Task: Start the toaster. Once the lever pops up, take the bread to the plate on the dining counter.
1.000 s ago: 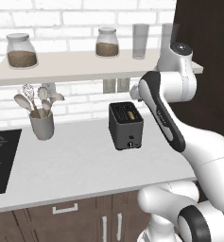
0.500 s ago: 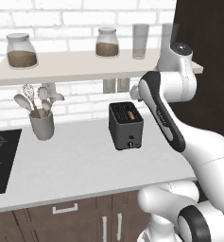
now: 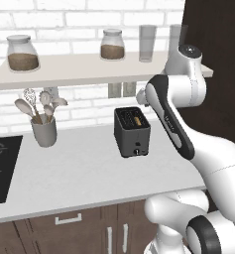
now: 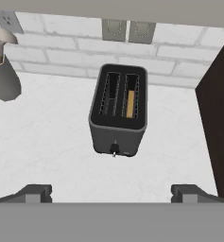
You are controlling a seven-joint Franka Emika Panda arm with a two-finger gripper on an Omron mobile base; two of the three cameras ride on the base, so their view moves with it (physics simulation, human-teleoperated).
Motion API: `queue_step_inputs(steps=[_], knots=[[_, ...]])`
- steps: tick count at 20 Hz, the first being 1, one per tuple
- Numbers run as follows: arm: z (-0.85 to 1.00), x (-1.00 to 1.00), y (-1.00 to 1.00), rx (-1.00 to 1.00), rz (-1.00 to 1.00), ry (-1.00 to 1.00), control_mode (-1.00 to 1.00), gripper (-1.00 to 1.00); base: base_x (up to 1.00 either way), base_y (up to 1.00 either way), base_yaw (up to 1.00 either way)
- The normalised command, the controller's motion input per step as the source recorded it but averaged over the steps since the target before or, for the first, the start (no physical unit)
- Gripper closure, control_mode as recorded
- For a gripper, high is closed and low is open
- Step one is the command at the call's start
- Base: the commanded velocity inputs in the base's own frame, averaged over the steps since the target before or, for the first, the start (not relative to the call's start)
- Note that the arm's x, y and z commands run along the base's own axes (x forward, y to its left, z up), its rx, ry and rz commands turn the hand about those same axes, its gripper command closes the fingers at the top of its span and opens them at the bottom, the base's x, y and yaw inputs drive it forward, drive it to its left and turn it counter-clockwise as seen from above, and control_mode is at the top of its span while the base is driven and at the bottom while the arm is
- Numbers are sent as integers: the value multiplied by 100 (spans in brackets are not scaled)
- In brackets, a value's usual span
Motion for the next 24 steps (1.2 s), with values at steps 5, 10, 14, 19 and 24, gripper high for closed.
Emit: queue_step_inputs(steps=[5, 10, 14, 19, 24], knots=[[0, 0, 0, 0, 0, 0, -100, -100, 0, 0, 0], [0, 0, 0, 0, 0, 0, -100, -100, 0, 0, 0], [0, 0, 0, 0, 0, 0, -100, -100, 0, 0, 0], [0, 0, 0, 0, 0, 0, -100, -100, 0, 0, 0], [0, 0, 0, 0, 0, 0, -100, -100, 0, 0, 0]])
